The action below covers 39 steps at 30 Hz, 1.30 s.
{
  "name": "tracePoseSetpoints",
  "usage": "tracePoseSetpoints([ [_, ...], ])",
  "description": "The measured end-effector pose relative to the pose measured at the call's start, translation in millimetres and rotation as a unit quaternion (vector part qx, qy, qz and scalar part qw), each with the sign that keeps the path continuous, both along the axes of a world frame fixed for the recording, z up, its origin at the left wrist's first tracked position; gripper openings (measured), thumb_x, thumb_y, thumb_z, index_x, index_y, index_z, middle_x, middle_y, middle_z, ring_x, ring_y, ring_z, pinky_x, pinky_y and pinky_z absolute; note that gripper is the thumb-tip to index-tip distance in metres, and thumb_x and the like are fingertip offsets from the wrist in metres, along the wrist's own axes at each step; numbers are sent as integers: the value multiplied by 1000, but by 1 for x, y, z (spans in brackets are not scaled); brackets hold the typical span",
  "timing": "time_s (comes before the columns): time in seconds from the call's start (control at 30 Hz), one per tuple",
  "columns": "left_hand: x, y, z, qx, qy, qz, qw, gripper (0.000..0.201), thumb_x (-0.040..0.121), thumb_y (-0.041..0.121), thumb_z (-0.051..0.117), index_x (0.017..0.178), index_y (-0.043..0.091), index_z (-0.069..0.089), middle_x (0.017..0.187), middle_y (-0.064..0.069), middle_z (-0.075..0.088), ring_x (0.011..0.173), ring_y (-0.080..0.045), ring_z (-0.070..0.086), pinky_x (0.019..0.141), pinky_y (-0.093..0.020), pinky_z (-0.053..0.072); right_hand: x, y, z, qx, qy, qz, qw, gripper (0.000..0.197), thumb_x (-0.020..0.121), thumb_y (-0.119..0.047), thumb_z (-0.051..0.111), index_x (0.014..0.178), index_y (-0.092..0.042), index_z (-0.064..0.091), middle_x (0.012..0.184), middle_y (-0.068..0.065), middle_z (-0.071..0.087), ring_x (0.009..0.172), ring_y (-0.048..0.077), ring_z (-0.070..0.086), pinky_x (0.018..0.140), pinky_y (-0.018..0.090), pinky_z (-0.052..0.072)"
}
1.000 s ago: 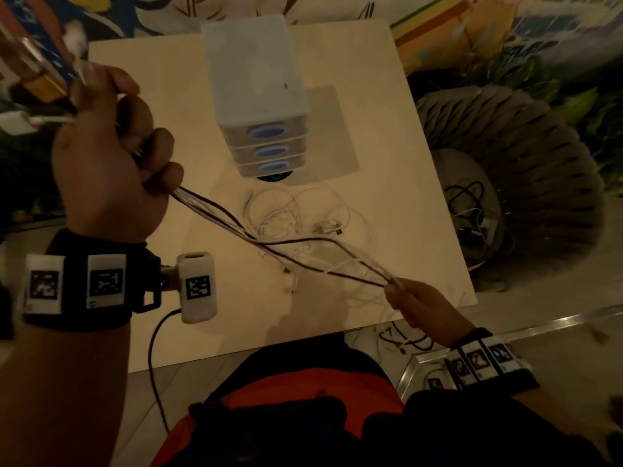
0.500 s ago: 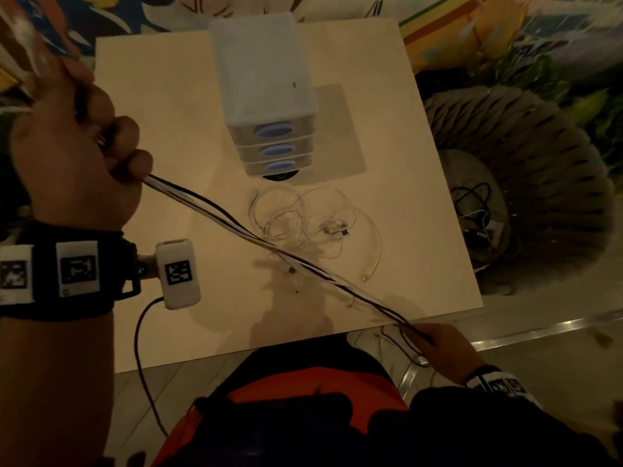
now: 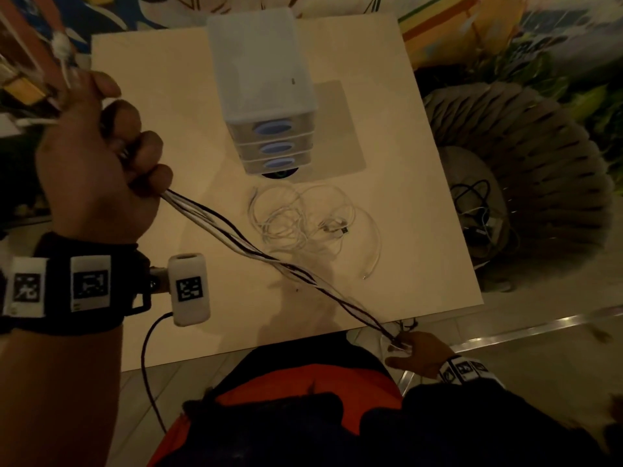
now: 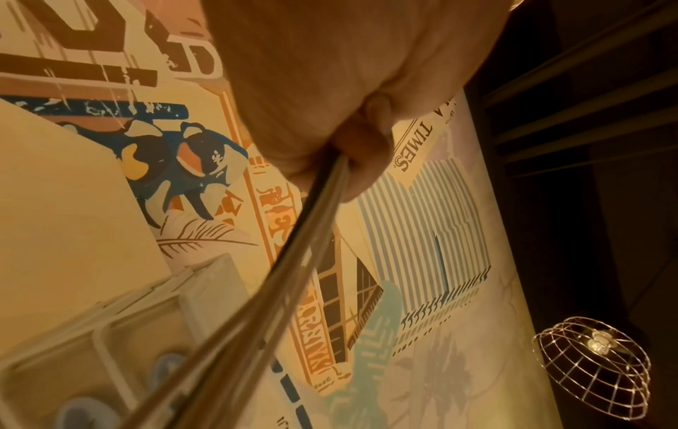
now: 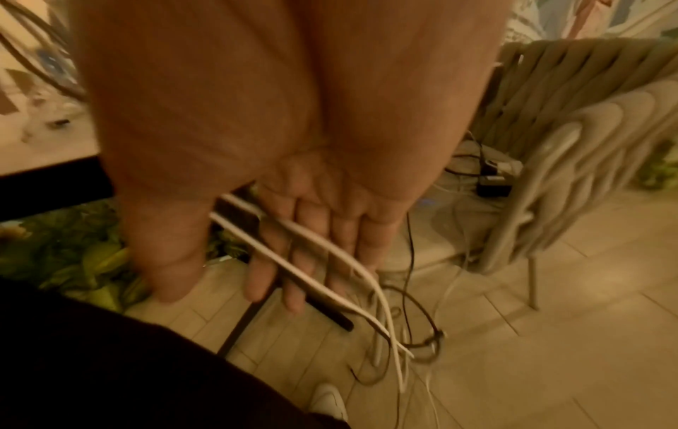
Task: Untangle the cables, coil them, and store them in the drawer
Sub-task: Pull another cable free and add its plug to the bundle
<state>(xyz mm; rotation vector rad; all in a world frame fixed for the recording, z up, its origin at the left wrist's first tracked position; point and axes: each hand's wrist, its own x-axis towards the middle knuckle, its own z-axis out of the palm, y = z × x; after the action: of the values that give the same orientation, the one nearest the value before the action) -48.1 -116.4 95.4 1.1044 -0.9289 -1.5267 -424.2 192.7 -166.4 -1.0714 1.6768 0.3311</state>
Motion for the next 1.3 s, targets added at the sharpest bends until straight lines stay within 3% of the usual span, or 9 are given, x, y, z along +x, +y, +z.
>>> tracePoseSetpoints([
  [0.13, -23, 17, 1, 31, -22, -7, 999, 34, 108, 44, 29, 82, 29, 45, 57, 5, 26, 45, -9, 17, 41, -19, 17, 0, -28, 30, -16, 35, 74, 997, 89, 71, -80, 65, 143, -29, 54, 145, -6, 54, 132, 14, 51, 110, 27, 38],
  [0.27, -36, 29, -4, 59, -1, -26, 998, 37, 109, 43, 30, 81, 29, 49, 58, 5, 24, 45, -9, 15, 40, -19, 15, -6, -80, 84, -41, 17, 99, 994, 37, 91, -59, 61, 98, -26, 77, 96, -10, 74, 90, 7, 66, 80, 23, 50],
  [0.37, -42, 34, -8, 65, 10, -53, 996, 38, 109, 43, 28, 82, 28, 50, 58, 5, 23, 44, -9, 15, 41, -17, 16, 4, -130, 118, -217, 31, 41, 975, 29, 96, -51, 59, 87, -26, 70, 79, -15, 66, 76, 5, 63, 71, 24, 45],
  [0.47, -48, 41, -12, 77, 16, -83, 993, 38, 109, 43, 28, 83, 28, 51, 58, 5, 21, 44, -9, 14, 41, -17, 17, 22, -179, 114, -326, 52, 21, 944, 22, 95, -45, 62, 93, -24, 69, 89, -9, 70, 81, 10, 61, 75, 26, 42],
  [0.67, -57, 60, -25, 82, -8, -105, 991, 37, 110, 39, 31, 83, 24, 51, 61, 3, 20, 45, -12, 11, 41, -16, 19, 60, -219, 65, -281, 104, 57, 952, 29, 95, -41, 57, 116, -23, 68, 120, 5, 68, 113, 28, 61, 91, 38, 51],
  [0.8, -53, 65, -32, 92, -15, -97, 991, 38, 110, 38, 30, 82, 23, 52, 62, 1, 17, 45, -12, 11, 41, -15, 20, 61, -219, 42, -313, 114, 13, 943, 25, 93, -40, 62, 113, -27, 64, 114, 5, 63, 107, 28, 62, 85, 36, 50],
  [1.0, -53, 67, -42, 103, -16, -91, 990, 38, 109, 39, 32, 82, 22, 53, 65, -2, 14, 50, -17, 6, 41, -15, 20, 56, -235, 46, -295, 145, 103, 939, 32, 91, -49, 65, 111, -24, 67, 116, 9, 55, 109, 32, 56, 92, 46, 49],
  [1.13, -54, 69, -47, 88, -37, -108, 990, 36, 109, 37, 33, 86, 20, 53, 68, -6, 13, 50, -18, 7, 43, -20, 15, 45, -238, 76, -319, 58, 43, 945, 25, 91, -47, 67, 104, -25, 67, 108, 1, 67, 102, 24, 63, 89, 38, 50],
  [1.3, -58, 68, -52, 57, -75, -108, 990, 33, 109, 36, 34, 97, 15, 56, 66, -3, 31, 47, -14, 17, 43, -20, 22, 36, -228, 143, -439, -62, -51, 895, 16, 88, -39, 75, 97, -27, 68, 89, -13, 72, 85, 2, 67, 76, 17, 49],
])
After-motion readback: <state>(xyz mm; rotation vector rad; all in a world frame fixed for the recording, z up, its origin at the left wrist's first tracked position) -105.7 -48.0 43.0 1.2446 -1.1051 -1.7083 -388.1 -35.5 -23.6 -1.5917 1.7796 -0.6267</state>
